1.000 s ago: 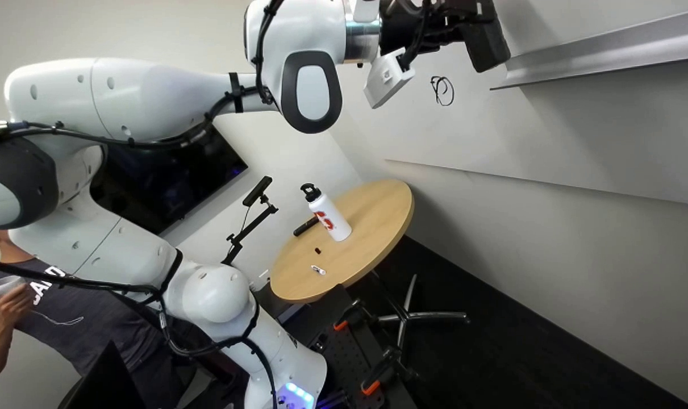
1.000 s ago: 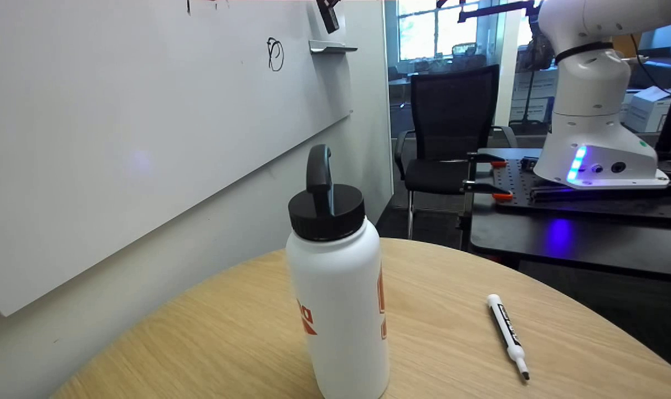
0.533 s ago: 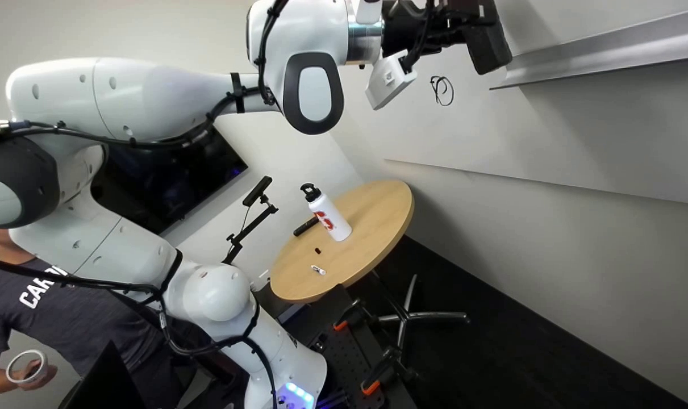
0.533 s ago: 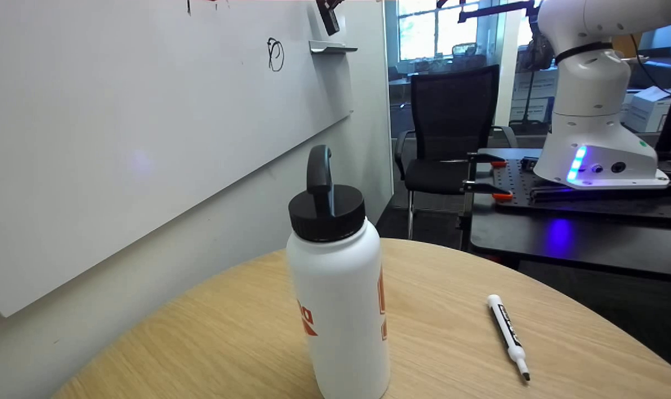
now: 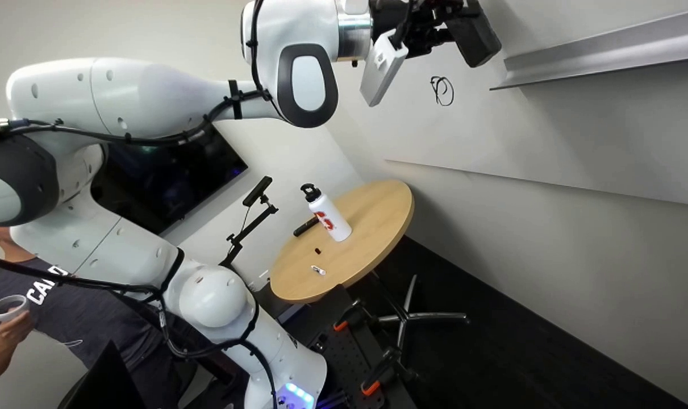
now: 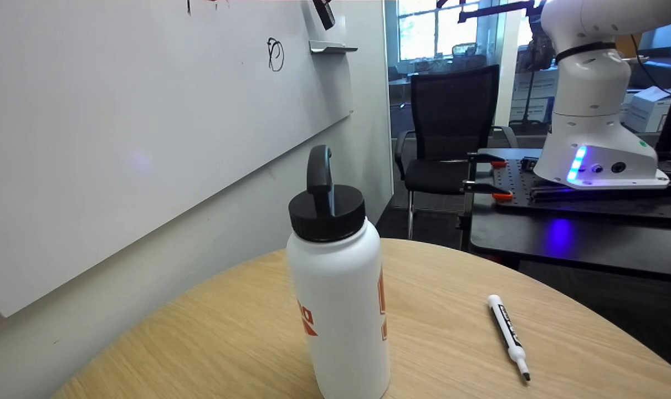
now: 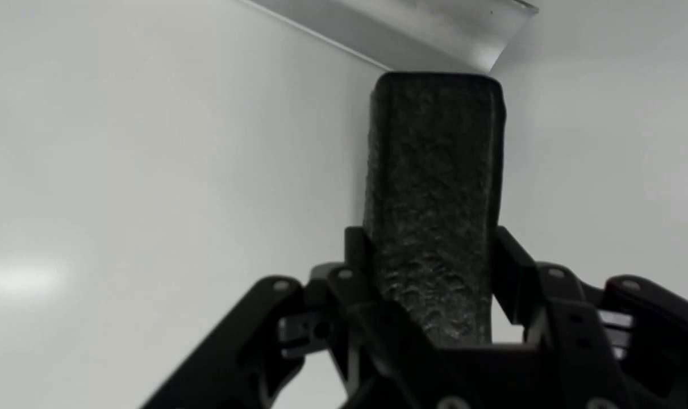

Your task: Get the eraser, wipe the white board with it and put it on the table.

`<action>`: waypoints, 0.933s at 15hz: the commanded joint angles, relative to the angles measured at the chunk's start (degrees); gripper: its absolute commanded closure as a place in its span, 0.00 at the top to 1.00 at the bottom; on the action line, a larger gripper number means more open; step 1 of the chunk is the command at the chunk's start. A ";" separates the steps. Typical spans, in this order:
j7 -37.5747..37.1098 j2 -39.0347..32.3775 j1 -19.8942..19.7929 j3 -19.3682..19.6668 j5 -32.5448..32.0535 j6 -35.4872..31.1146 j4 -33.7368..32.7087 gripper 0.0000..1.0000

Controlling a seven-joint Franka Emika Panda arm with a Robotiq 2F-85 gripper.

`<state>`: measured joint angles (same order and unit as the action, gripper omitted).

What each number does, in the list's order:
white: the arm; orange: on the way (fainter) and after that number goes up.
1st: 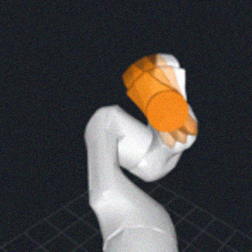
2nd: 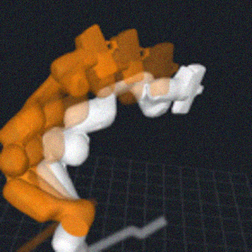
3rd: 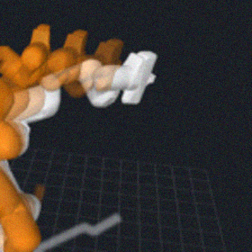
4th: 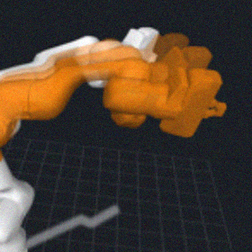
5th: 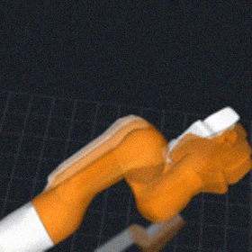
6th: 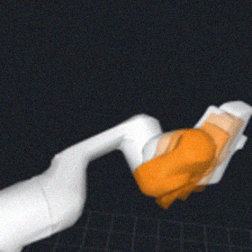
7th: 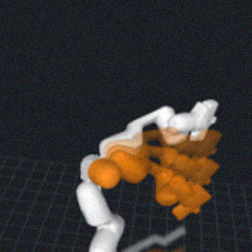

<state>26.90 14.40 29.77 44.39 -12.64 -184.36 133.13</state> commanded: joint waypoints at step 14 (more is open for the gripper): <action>-0.21 13.09 -14.86 -23.74 -17.16 0.25 5.88 0.54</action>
<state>26.68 27.50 14.91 20.65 -29.80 -184.12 139.00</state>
